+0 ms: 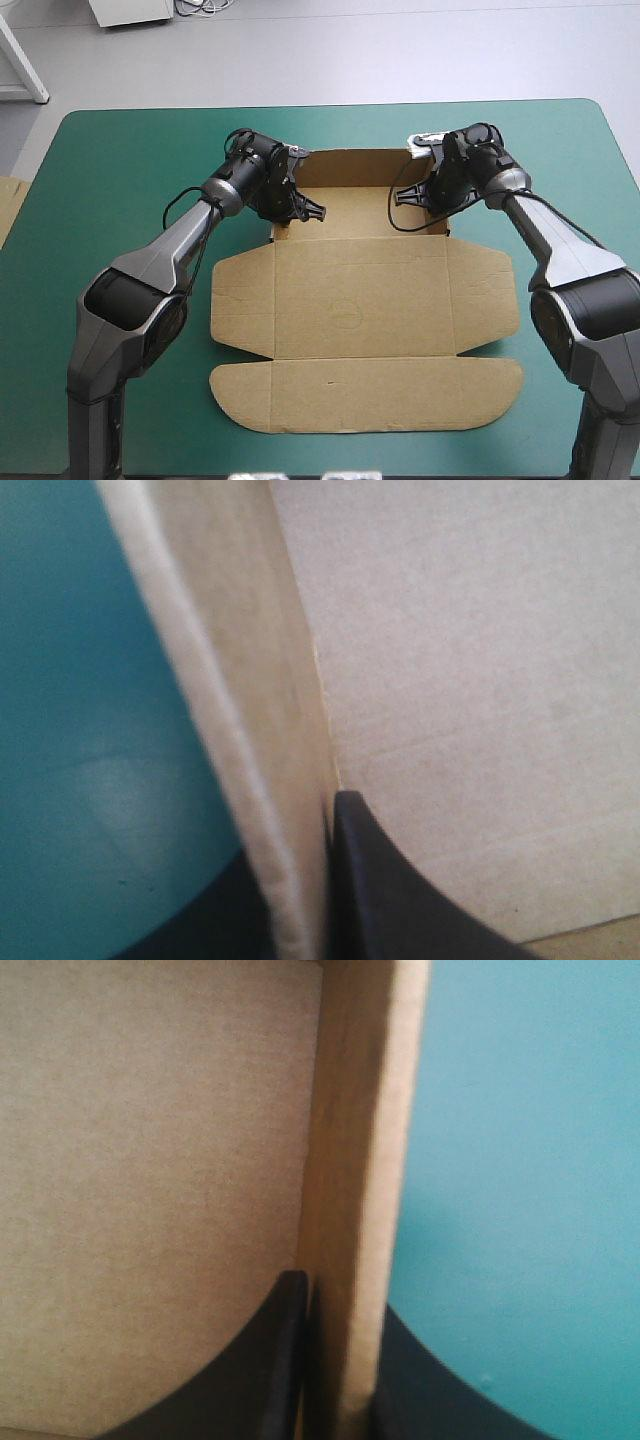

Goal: Fold the box

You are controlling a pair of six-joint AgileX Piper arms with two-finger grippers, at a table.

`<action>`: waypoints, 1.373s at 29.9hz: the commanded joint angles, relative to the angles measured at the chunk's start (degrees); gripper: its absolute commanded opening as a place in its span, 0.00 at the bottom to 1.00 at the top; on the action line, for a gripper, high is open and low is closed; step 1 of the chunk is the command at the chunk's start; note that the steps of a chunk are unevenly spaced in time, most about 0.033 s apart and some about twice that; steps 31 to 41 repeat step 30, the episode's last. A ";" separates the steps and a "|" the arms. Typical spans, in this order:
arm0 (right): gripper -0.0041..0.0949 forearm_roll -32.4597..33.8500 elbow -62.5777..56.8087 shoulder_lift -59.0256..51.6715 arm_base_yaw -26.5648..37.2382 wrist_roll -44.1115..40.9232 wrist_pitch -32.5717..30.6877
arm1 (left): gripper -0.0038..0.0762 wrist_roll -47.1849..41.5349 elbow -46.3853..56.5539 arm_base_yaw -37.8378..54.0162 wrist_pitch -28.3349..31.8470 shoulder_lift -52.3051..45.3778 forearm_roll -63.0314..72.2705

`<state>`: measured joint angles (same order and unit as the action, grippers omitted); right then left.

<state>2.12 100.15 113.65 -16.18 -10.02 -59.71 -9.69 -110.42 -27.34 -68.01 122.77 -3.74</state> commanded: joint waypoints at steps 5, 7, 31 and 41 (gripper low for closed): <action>0.53 2.35 1.58 -3.74 0.01 1.70 2.05 | 0.29 3.78 -0.21 -0.12 -1.49 -1.40 -4.13; 0.53 1.73 1.93 -3.73 0.01 1.70 1.80 | 0.45 3.78 -0.88 -0.12 -1.87 -1.53 -3.72; 0.53 -2.69 1.81 -17.79 0.01 2.90 0.27 | 0.62 6.10 -6.78 -0.12 -5.56 -13.70 0.50; 0.53 -2.69 1.81 -17.79 0.01 2.90 0.27 | 0.62 6.10 -6.78 -0.12 -5.56 -13.70 0.50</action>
